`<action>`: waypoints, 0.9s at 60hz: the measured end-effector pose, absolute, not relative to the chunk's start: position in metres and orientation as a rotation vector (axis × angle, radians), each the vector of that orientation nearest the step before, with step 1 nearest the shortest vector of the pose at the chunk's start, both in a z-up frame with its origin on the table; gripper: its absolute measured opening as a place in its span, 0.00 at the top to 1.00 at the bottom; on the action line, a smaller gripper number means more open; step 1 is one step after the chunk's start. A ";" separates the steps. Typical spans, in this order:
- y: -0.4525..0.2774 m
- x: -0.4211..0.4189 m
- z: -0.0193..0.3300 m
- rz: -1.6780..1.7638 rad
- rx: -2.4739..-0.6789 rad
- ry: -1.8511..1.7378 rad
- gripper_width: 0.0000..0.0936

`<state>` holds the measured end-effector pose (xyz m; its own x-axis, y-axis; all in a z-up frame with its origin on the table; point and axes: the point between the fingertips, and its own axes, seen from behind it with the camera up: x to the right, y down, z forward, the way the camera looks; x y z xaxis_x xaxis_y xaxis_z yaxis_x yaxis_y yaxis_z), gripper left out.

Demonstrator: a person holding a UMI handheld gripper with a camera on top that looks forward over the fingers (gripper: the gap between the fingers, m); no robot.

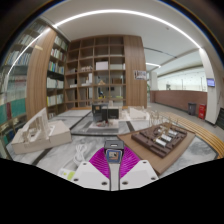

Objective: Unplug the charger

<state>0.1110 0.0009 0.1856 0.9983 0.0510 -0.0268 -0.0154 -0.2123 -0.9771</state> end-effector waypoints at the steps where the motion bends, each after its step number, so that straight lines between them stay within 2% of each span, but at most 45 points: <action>1: 0.000 0.111 0.171 0.055 -1.815 -0.031 0.91; 7: -0.008 0.114 0.092 0.085 -1.970 -0.036 0.91; 8: -0.009 0.113 0.082 0.080 -1.993 -0.040 0.86; 10: -0.011 0.114 0.064 0.072 -2.026 -0.059 0.85; 15: -0.011 0.119 0.034 0.044 -2.073 -0.075 0.82; 25: -0.003 0.126 0.000 0.064 -2.148 -0.017 0.74; 29: 0.000 0.125 0.000 0.101 -2.151 0.002 0.70; 31: -0.001 0.125 0.000 0.111 -2.152 0.014 0.64; 36: -0.011 0.125 0.008 0.128 -2.142 0.024 0.08; 40: -0.026 0.118 0.019 0.164 -2.130 0.007 0.13; 54: -0.116 0.083 0.070 0.159 -2.051 -0.084 0.11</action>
